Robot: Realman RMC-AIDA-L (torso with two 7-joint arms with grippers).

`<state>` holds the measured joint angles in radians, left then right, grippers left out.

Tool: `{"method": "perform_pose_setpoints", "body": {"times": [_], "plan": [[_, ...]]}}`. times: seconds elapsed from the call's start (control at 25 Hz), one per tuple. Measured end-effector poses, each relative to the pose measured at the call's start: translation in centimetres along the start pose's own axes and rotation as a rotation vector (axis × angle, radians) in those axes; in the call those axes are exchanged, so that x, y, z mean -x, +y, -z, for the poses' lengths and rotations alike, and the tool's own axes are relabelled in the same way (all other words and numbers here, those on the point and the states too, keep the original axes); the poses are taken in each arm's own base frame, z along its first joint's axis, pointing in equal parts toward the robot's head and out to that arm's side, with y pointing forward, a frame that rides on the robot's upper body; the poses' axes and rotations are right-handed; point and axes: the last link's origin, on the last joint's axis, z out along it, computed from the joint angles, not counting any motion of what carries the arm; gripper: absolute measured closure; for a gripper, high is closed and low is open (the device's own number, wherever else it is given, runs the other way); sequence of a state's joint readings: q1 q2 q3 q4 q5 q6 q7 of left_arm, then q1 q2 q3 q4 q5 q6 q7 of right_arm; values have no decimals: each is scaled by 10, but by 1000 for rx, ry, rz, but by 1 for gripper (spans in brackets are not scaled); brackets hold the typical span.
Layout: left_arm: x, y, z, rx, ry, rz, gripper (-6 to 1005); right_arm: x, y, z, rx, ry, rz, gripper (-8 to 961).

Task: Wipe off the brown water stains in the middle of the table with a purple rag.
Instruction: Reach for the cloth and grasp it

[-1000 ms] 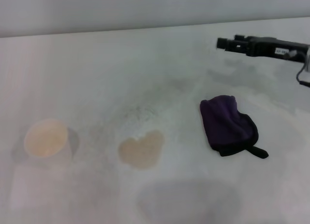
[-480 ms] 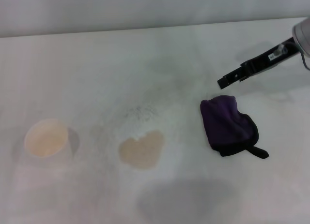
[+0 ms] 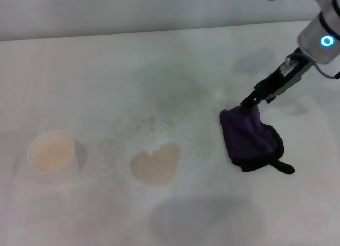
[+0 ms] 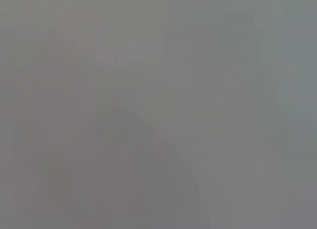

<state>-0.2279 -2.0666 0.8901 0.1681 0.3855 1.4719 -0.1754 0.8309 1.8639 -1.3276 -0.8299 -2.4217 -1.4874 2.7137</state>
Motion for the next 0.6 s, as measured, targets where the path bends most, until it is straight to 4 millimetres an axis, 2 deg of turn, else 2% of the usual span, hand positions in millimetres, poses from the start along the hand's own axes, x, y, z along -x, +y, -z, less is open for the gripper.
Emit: {"method": "perform_pose_setpoints", "body": {"times": [0.28,0.44,0.6], "plan": [[-3,-1,-5,-5,16,-4,107,-1,37,-16,-73,106,55,85],[-4,-2,-8,-9,27,-8,107,1,45,-23,-123,136,74,85],[-5,-3,-8,-17,28,-10,106,4,46,-27,-143,128,78,85]]}}
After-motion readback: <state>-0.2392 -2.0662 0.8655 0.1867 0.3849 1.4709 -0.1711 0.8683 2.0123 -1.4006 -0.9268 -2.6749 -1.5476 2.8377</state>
